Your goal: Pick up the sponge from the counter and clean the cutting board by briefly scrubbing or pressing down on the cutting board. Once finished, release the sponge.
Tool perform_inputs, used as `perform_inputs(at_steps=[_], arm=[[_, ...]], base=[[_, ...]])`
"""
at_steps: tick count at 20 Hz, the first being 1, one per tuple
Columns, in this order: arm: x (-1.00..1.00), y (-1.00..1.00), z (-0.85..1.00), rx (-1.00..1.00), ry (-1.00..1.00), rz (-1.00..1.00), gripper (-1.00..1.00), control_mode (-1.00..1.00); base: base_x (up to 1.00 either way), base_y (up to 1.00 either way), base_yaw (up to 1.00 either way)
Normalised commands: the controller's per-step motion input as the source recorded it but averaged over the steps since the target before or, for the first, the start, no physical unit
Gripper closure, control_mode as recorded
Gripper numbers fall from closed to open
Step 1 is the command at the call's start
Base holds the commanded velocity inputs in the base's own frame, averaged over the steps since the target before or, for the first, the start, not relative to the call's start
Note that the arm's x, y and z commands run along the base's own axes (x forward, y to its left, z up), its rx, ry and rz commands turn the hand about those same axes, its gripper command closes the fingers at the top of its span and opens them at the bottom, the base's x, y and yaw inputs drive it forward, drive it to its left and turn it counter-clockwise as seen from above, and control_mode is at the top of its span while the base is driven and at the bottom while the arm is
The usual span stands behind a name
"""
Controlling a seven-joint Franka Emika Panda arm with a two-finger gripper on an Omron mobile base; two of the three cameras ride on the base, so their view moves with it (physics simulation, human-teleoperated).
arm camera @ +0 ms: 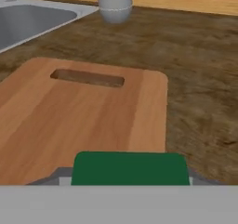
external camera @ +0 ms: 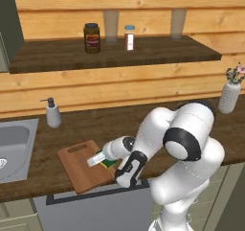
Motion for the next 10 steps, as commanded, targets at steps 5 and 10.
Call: perform_inputs(at_steps=[5, 10], arm=[[0.11, -0.6, 0.19, 0.0, 0.02, 0.16, 1.0, -1.0], [0.63, -0.59, 0.14, 0.0, 0.1, 0.13, 1.0, -1.0]], base=[[0.0, 0.0, 0.0], [0.0, 0.0, 0.0]])
